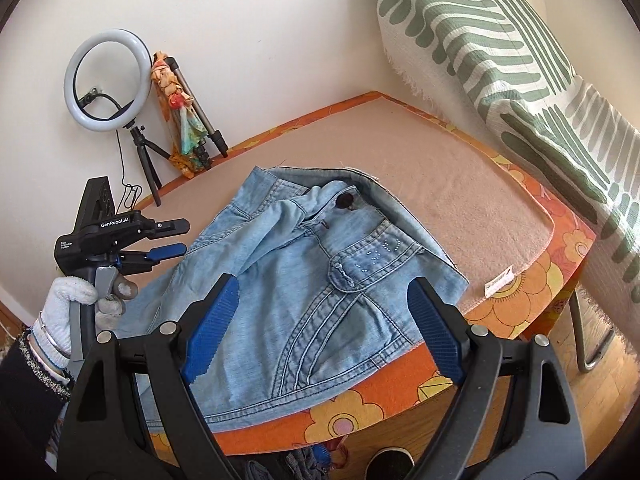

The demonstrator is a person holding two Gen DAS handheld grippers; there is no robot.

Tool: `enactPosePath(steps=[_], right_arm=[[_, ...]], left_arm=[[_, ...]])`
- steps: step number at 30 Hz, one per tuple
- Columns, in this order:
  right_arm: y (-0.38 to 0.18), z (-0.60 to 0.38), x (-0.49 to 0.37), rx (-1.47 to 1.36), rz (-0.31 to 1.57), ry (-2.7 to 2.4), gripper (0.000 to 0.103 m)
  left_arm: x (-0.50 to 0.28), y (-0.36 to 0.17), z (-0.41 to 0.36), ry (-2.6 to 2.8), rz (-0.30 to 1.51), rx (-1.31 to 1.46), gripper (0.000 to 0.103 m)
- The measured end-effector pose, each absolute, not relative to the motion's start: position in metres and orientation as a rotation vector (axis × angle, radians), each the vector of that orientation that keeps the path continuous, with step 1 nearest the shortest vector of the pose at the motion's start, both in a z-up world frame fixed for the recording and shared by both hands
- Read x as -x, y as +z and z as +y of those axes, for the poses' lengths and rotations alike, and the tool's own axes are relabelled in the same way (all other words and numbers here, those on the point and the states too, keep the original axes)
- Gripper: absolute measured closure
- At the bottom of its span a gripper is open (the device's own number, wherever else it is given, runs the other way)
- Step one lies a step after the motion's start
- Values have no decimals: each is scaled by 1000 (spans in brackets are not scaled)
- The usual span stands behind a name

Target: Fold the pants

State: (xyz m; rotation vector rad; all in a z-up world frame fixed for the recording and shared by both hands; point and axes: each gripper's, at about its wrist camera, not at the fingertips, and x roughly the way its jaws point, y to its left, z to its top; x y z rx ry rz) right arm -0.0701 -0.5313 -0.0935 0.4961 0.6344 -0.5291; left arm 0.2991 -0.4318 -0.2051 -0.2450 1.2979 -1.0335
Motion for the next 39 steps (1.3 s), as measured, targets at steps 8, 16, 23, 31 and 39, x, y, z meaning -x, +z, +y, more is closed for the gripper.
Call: enactPosePath(steps=[8, 16, 23, 31, 39], right_arm=[[-111, -555, 76, -549, 658, -566, 15], [-119, -568, 79, -582, 668, -586, 15], [-119, -573, 79, -597, 659, -584, 15], [-121, -592, 92, -681, 620, -598, 21], [-108, -617, 109, -773, 538, -567, 23]], left_arm=[[-314, -215, -440, -976, 1289, 293, 43], [-324, -224, -472, -1048, 1299, 257, 43], [-320, -232, -479, -1047, 1259, 254, 83], [-288, -180, -482, -1209, 1118, 236, 97], [-201, -146, -503, -1424, 1031, 60, 97]])
